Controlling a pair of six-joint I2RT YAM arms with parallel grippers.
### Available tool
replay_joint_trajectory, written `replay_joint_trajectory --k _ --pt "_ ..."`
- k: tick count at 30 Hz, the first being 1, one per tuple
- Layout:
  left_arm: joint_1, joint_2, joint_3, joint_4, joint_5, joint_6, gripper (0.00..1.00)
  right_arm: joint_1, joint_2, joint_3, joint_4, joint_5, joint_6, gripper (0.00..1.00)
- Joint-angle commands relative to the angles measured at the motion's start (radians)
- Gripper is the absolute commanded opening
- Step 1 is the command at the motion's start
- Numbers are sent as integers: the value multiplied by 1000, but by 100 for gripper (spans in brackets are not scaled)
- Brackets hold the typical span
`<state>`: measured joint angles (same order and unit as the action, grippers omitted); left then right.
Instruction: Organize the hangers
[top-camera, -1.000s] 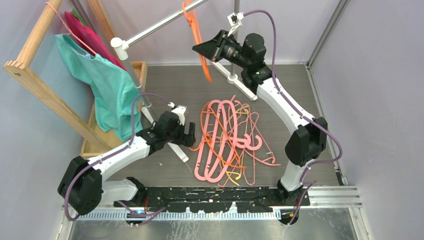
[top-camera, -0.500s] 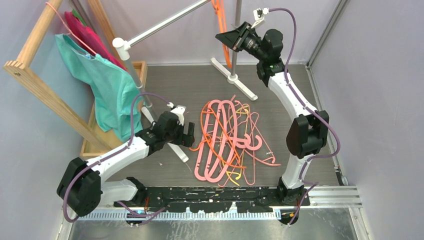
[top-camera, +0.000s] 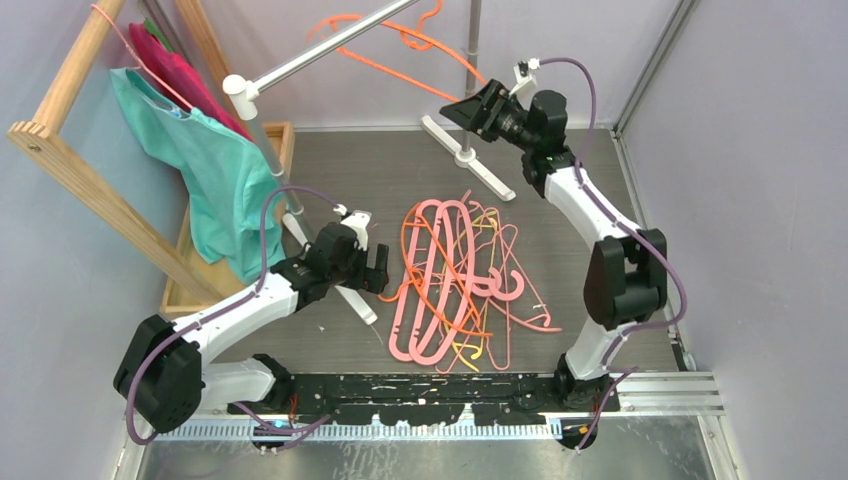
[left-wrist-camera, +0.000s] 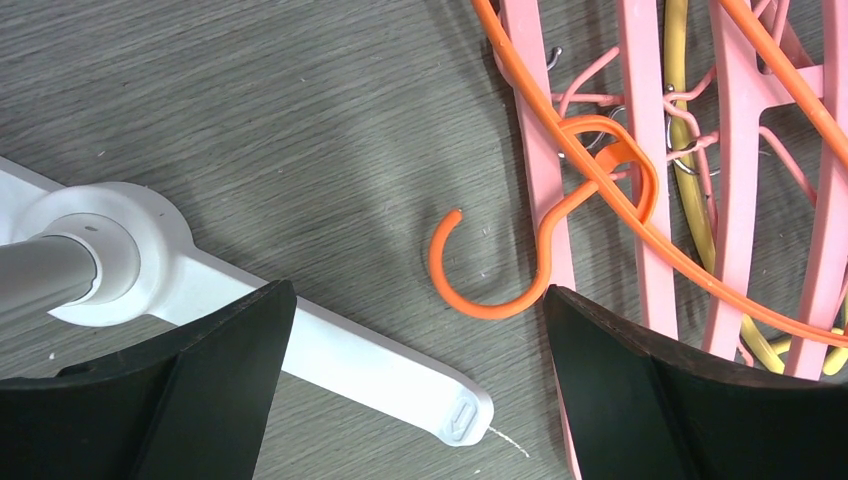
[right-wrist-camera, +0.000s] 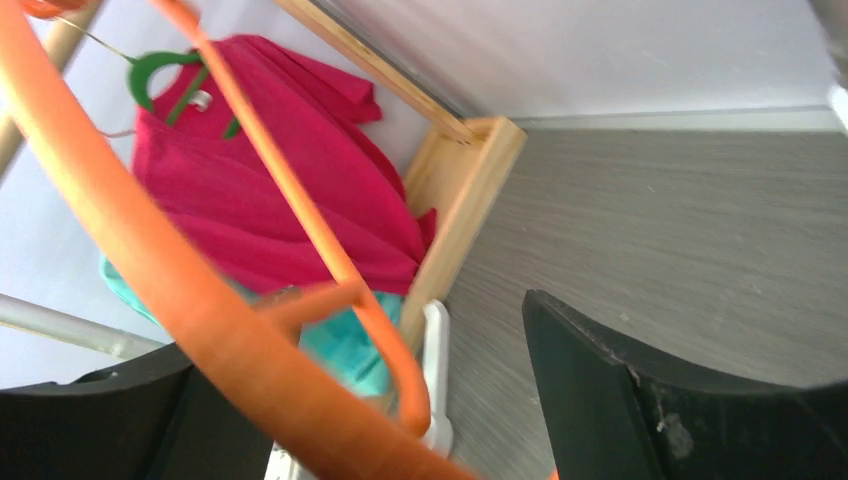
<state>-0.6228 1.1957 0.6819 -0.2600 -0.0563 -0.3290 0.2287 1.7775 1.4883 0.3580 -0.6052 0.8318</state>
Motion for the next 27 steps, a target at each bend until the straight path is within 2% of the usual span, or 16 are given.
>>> replay_joint_trajectory --k 1,8,12,16,19,23,27 --pt "-2 -8 25 19 -9 -7 98 -9 -233 -90 -8 91 -149 89" --pt "-1 9 35 24 -6 6 98 -4 -448 -292 -272 284 -362 90" --pt "0 22 52 19 -11 13 98 56 -523 -388 -441 407 -492 88" --pt "-1 35 62 23 -8 9 98 258 -613 -539 -548 567 -585 84" --pt "-1 41 55 27 -13 4 98 393 -667 -638 -594 612 -599 80" --pt "1 59 54 28 -15 5 98 599 -669 -692 -688 686 -624 76" --pt "0 66 58 30 -10 0 98 691 -647 -724 -706 686 -612 73"
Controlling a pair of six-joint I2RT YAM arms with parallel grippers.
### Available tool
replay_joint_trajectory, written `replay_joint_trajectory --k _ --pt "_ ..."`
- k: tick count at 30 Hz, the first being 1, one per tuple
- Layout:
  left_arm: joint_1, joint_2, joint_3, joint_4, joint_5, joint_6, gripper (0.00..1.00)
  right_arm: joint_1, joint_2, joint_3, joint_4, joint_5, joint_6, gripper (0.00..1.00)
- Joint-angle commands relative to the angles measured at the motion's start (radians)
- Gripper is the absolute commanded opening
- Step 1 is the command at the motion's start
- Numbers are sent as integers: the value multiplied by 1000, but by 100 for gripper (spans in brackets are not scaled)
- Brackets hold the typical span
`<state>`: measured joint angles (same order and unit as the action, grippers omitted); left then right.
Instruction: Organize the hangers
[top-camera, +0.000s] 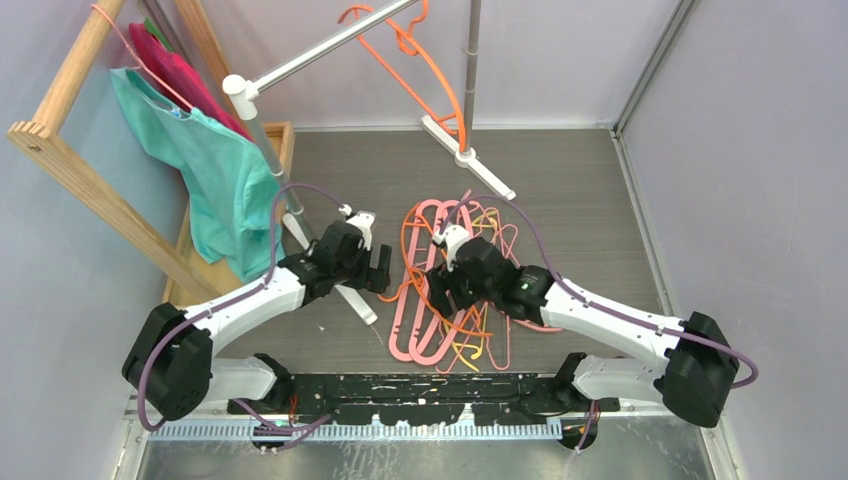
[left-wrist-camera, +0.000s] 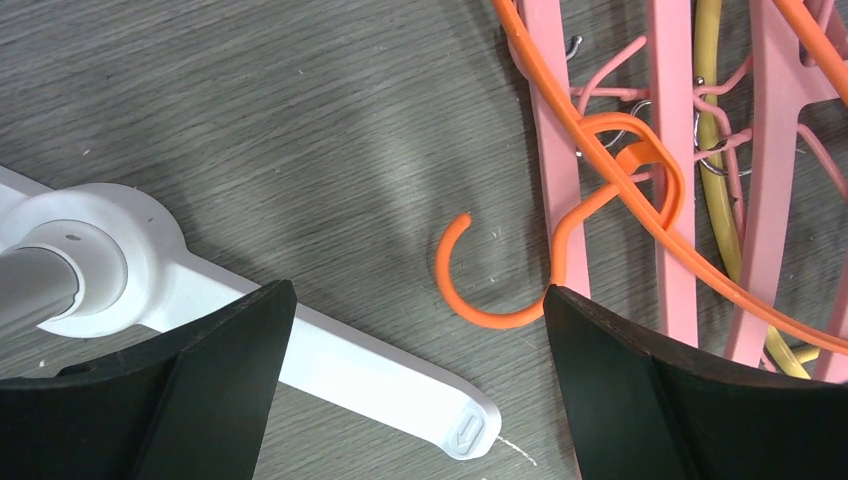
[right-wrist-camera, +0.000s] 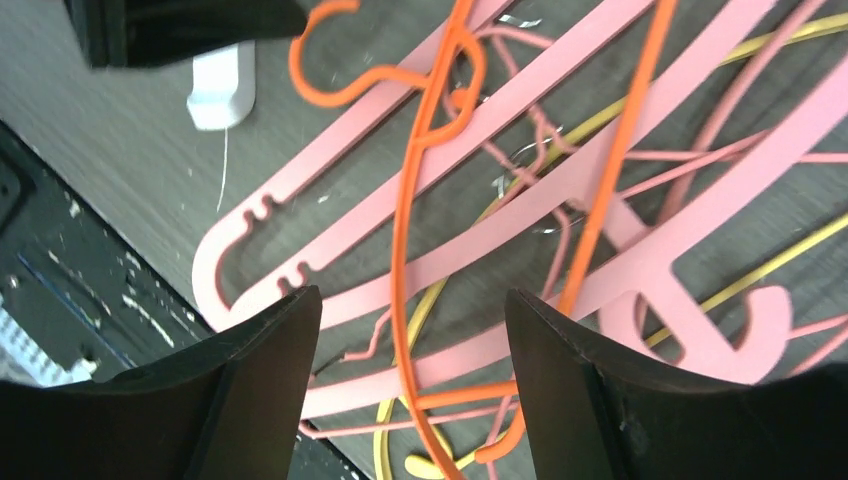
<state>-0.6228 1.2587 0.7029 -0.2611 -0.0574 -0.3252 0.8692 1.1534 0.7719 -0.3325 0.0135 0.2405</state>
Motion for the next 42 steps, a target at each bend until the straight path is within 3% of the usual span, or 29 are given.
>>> replay_joint_trajectory --k 1,8,17,23,26,29,31,37,42 --pt "0 4 37 33 -7 -6 98 54 -21 -19 -7 51 -15 72" --pt "0 3 19 40 -3 -14 98 66 58 -68 37 -7 -6 63" --pt "0 3 3 42 -17 -12 98 100 117 -105 78 -48 40 59" --pt "0 4 0 51 -15 -15 98 110 137 -128 87 -48 60 50" --pt "0 4 -7 55 -14 -18 98 114 126 -130 83 -39 68 36" --pt "0 4 -13 57 -16 -19 98 113 97 -114 54 17 74 10" --pt "-1 3 -16 57 -18 -20 98 113 63 -99 27 68 80 1" --pt "0 -10 -20 53 -23 -17 98 114 -51 -27 -77 274 101 1" --pt "0 -22 -22 54 -30 -13 98 113 -114 36 -121 353 98 1"
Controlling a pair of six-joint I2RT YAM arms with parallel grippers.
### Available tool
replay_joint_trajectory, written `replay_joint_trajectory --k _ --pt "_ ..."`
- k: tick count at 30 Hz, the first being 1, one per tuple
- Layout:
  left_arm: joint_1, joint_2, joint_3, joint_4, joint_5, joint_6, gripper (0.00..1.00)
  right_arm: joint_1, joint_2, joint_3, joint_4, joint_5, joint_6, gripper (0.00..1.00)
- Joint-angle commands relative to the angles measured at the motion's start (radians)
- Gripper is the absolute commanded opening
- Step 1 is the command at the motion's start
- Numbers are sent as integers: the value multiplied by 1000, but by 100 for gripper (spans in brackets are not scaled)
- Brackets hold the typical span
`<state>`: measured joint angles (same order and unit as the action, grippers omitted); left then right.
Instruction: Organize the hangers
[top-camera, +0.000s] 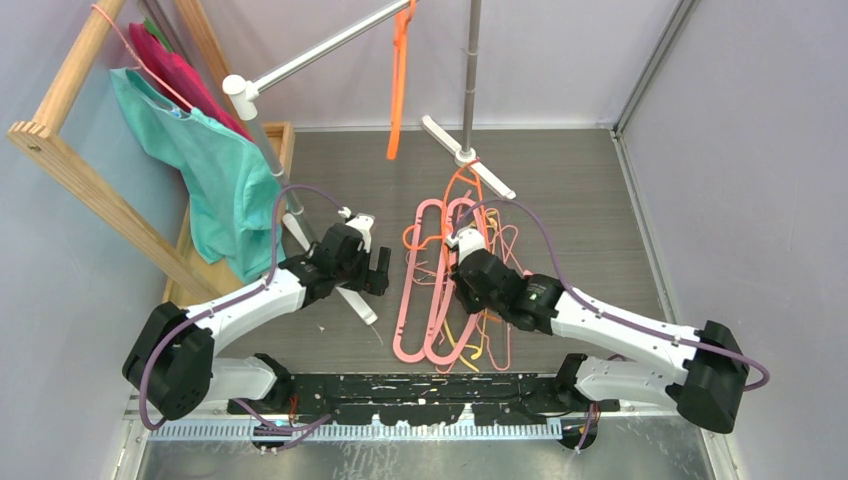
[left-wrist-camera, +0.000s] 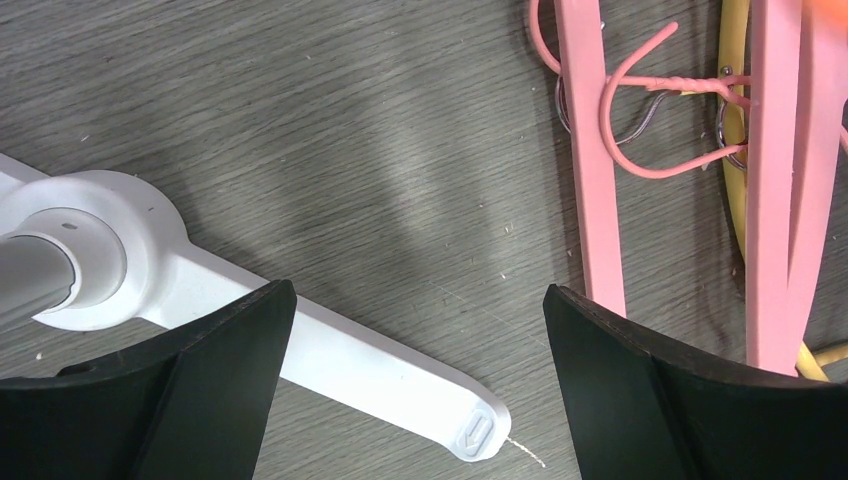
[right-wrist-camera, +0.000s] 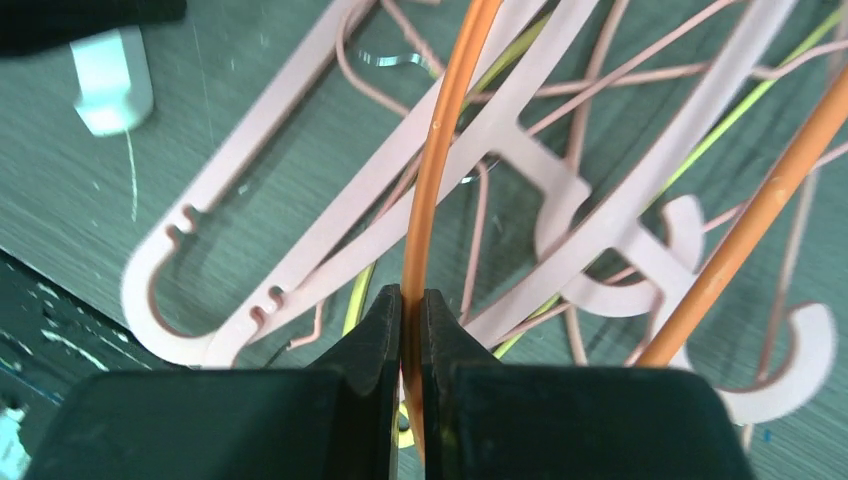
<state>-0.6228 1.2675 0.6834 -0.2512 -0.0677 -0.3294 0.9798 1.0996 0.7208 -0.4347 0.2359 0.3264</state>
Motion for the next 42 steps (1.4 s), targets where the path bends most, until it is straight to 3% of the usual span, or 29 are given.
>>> replay_joint_trajectory --k 1,11,19,25,34,42 --pt "0 -31 -4 45 -20 -8 98 2 -67 101 -11 127 14 1" --pt "-1 -42 -17 58 -14 -17 98 -18 -60 278 107 -28 71 1" --pt "0 -48 -18 60 -14 -18 98 -204 -21 332 248 -444 230 1" --pt "0 -40 -7 62 -16 -15 98 -220 47 404 279 -616 267 1" --pt "-1 -27 -20 85 -14 -16 98 -220 41 371 375 -761 340 1" --pt "0 -13 -12 82 -13 -8 98 -217 -40 413 431 -794 381 1"
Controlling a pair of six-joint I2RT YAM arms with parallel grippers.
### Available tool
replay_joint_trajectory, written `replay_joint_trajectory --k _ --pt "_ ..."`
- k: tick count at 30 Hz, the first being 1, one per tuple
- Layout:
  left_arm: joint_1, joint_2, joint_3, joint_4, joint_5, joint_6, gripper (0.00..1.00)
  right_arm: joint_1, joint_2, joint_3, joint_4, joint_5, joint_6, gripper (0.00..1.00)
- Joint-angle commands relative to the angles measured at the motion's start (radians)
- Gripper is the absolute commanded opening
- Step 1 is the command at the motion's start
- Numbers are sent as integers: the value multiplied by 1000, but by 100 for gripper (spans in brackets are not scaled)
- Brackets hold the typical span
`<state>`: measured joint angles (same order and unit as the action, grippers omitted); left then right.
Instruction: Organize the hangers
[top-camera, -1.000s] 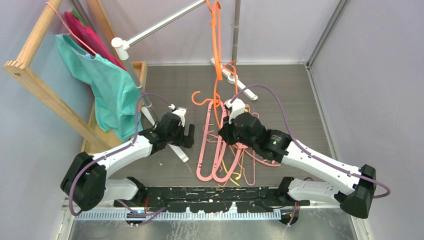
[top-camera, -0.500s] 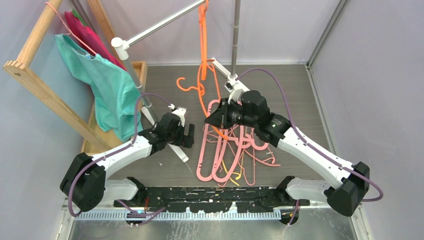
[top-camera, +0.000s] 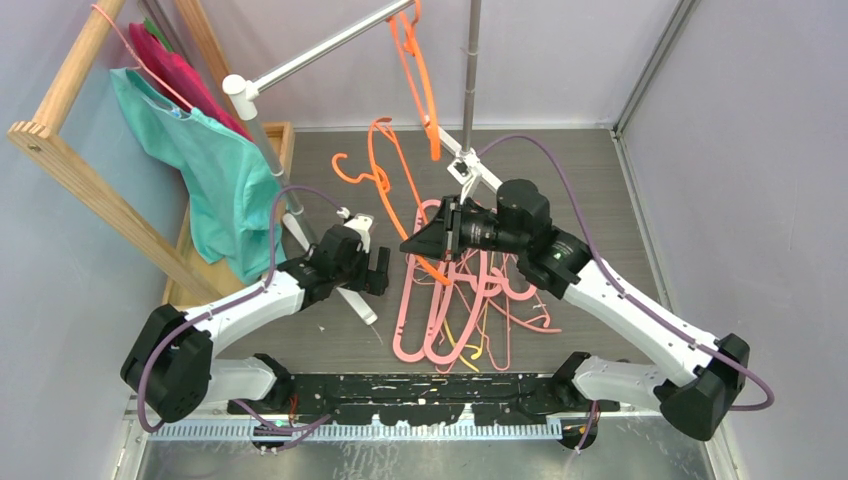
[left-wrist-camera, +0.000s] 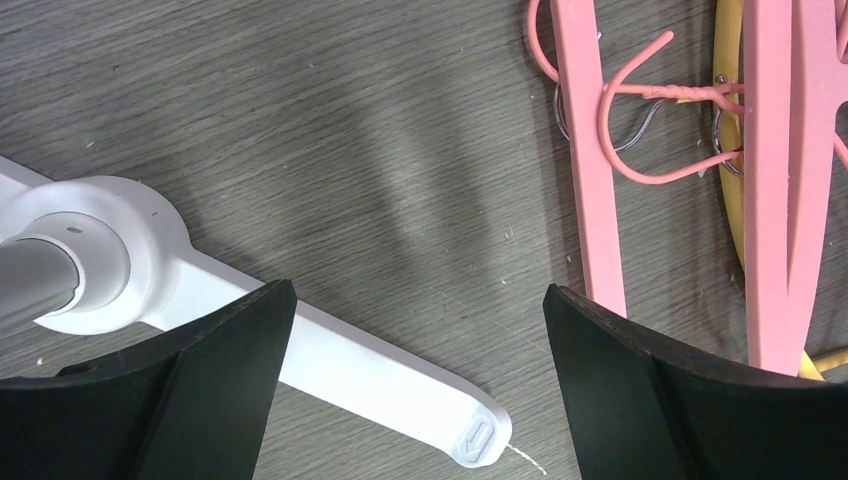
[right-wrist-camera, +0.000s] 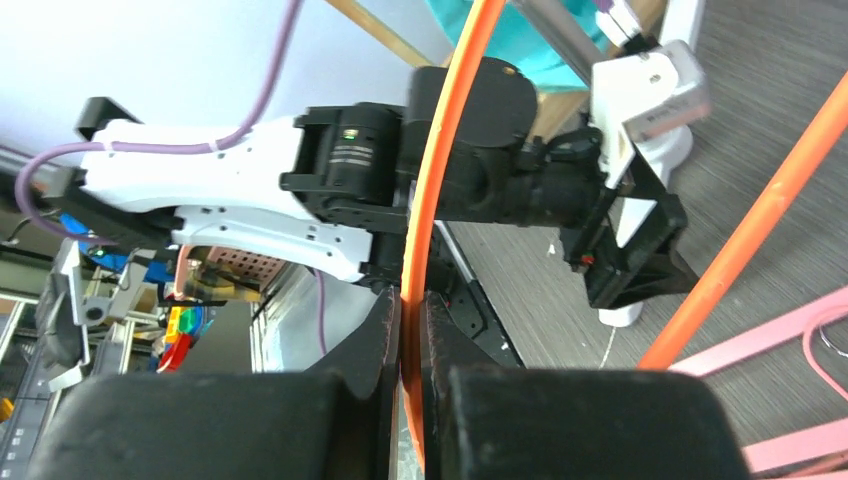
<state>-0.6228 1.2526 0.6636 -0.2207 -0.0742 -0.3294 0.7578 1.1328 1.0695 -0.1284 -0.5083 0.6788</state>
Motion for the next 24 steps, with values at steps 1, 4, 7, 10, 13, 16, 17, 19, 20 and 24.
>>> replay_joint_trajectory --k 1,4,7,10,13,16,17,19,20,24 --pt "0 2 9 52 -6 -9 98 7 -77 77 125 -50 32 1" --pt "0 2 11 53 -4 -11 98 8 -71 109 146 -58 49 1" --pt "-1 1 11 53 -5 -10 98 8 -37 149 182 -72 73 1" --pt "-1 -4 9 53 -6 -9 98 9 11 202 207 -74 78 1" --pt "-1 -8 5 56 -11 -8 98 9 70 268 246 -90 92 1" --pt "0 -12 5 55 -13 -5 98 9 141 340 284 -99 103 1" --pt "0 -13 6 55 -14 -4 98 8 159 371 293 -100 103 1" --pt "0 -14 6 54 -15 -2 98 7 198 416 310 -102 103 1" --pt "0 -17 5 54 -17 -2 98 6 216 433 323 -103 107 1" --pt "-1 -28 2 48 -24 3 98 -2 276 479 383 -111 136 1"
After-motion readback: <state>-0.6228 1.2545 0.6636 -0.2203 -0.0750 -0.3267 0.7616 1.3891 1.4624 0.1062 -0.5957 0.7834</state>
